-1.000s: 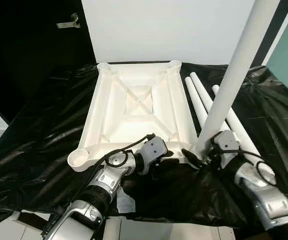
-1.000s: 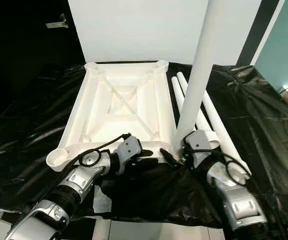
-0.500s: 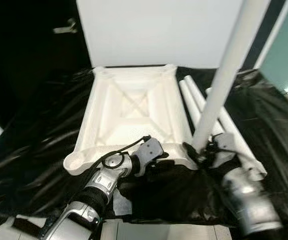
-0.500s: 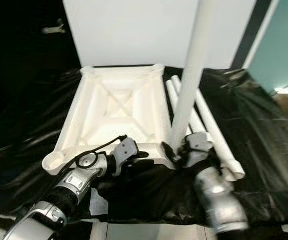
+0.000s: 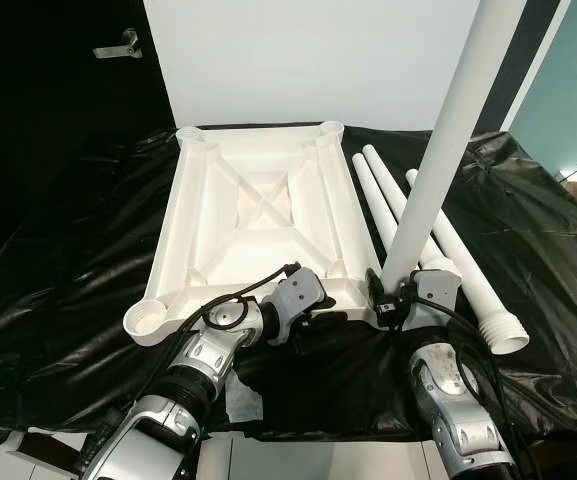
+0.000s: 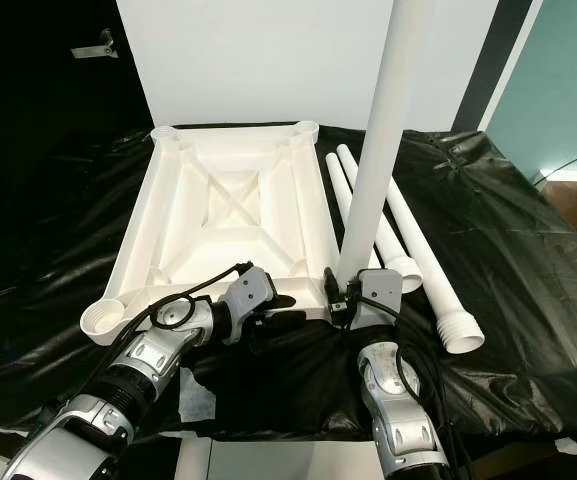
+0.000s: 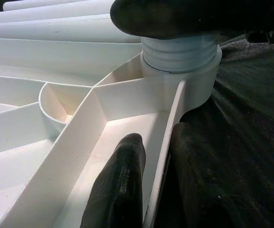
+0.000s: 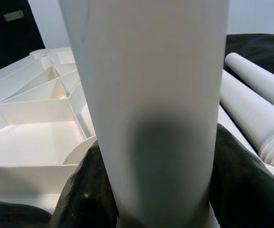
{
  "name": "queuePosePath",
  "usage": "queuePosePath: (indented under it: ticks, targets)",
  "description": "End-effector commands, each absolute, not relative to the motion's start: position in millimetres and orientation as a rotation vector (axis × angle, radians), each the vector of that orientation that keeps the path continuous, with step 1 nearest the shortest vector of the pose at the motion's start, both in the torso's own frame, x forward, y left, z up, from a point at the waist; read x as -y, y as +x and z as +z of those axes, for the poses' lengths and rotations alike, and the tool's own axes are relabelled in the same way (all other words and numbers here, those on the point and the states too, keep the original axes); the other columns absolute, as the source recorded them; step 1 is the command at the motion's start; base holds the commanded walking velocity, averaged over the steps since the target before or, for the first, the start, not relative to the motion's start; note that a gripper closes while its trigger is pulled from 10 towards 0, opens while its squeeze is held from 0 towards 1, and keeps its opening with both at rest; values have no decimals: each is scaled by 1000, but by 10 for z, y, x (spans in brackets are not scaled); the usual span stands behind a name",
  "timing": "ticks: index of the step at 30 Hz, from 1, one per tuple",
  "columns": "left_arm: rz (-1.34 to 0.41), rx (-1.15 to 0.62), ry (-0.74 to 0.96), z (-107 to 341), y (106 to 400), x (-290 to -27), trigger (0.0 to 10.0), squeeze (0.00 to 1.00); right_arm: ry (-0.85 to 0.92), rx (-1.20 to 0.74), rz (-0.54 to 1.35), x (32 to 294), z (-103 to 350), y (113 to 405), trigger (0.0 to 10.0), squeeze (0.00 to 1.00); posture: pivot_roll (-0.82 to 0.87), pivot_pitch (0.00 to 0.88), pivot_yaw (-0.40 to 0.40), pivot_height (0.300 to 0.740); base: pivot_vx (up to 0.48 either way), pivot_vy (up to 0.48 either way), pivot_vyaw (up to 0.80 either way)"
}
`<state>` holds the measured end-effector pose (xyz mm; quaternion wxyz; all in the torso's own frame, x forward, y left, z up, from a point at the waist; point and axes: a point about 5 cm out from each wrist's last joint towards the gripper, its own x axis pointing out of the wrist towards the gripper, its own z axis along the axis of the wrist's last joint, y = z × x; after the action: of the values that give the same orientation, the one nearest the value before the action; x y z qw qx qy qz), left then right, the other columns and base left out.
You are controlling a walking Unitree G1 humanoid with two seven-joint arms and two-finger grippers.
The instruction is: Building children table
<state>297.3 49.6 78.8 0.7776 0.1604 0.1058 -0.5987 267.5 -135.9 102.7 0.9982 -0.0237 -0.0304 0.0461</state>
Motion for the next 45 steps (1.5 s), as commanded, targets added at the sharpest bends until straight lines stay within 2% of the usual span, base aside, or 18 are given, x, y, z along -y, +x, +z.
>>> queuePosePath:
  ticks: [1, 2, 3, 5, 6, 8, 9, 13, 16, 22, 23, 24, 25, 33, 36, 39, 43, 45]
  targets:
    - [-1432, -419, 360, 401, 2676, -457, 10000, 0, -71, 2, 47, 1455, 936, 2711, 10000, 941, -41, 0, -11, 740, 0, 0, 0]
    - [-1432, -419, 360, 401, 2676, -457, 10000, 0, -71, 2, 47, 1455, 936, 2711, 10000, 941, -41, 0, -11, 740, 0, 0, 0]
    - [-1434, -417, 360, 406, 2680, -444, 10000, 0, -75, 12, 44, 1463, 952, 2715, 10000, 1000, -43, 0, -10, 740, 0, 0, 0]
    - [-1437, -414, 360, 411, 2684, -425, 10000, 0, -94, 30, 75, 1470, 973, 2696, 10000, 1000, -45, 0, -12, 740, 0, 0, 0]
    - [-1438, -414, 361, 410, 2684, -422, 10000, 0, -102, 36, 106, 1472, 980, 2671, 10000, 447, -47, 0, -14, 740, 0, 0, 0]
    - [-1438, -414, 361, 410, 2683, -421, 10000, 0, -108, 40, 125, 1471, 984, 2653, 10000, 447, -47, 0, -14, 740, 0, 0, 0]
    - [-1437, -415, 362, 408, 2684, -424, 10000, 0, -115, 45, 174, 1462, 995, 2627, 10000, 0, -52, 0, -13, 740, 0, 0, 0]
    - [-1440, -419, 365, 403, 2684, -434, 10000, 0, -201, 79, 407, 1429, 1049, 2553, 10000, 0, -64, 0, -2, 740, 0, 0, 0]
    - [-1449, -418, 370, 406, 2685, -423, 10000, 0, -242, 76, 488, 1538, 1094, 2583, 10000, 0, -68, 0, 2, 740, 0, 0, 0]
    - [-1451, -412, 372, 420, 2696, -404, 10000, 0, -252, 69, 530, 1635, 1154, 2624, 10000, 0, -66, 0, 1, 740, 0, 0, 0]
    - [-1448, -408, 368, 426, 2697, -396, 10000, 0, -230, 67, 535, 1682, 1190, 2643, 6078, 0, -61, 0, -1, 740, 0, 0, 0]
    - [-1448, -408, 368, 426, 2697, -396, 10000, 0, -230, 67, 535, 1682, 1190, 2643, 6078, 0, -61, 0, -1, 740, 0, 0, 0]
    - [-1444, -406, 363, 424, 2693, -394, 10000, 0, -207, 67, 532, 1718, 1216, 2656, 0, 0, -58, 0, -2, 740, 0, 0, 0]
    - [-1432, -415, 359, 404, 2687, -450, 10000, 0, -141, 35, 537, 1737, 1181, 2641, 0, 0, -52, 0, 0, 740, 0, 0, 0]
    - [-1431, -413, 362, 416, 2701, -456, 10000, 0, -79, 30, 481, 1701, 1131, 2613, 0, 0, -53, 0, 6, 740, 0, 0, 0]
    - [-1436, -400, 370, 456, 2729, -441, 10000, 0, -51, 33, 205, 1644, 1007, 2512, 0, 0, -41, 0, 3, 740, 0, 0, 0]
    - [-1433, -396, 370, 470, 2742, -443, 10000, 0, -75, 25, 129, 1639, 964, 2480, 0, 0, -39, 0, 4, 740, 0, 0, 0]
    - [-1428, -399, 372, 473, 2747, -480, 10000, 0, -60, 10, 11, 1620, 919, 2492, 0, 0, -25, 0, 17, 740, 0, 0, 0]
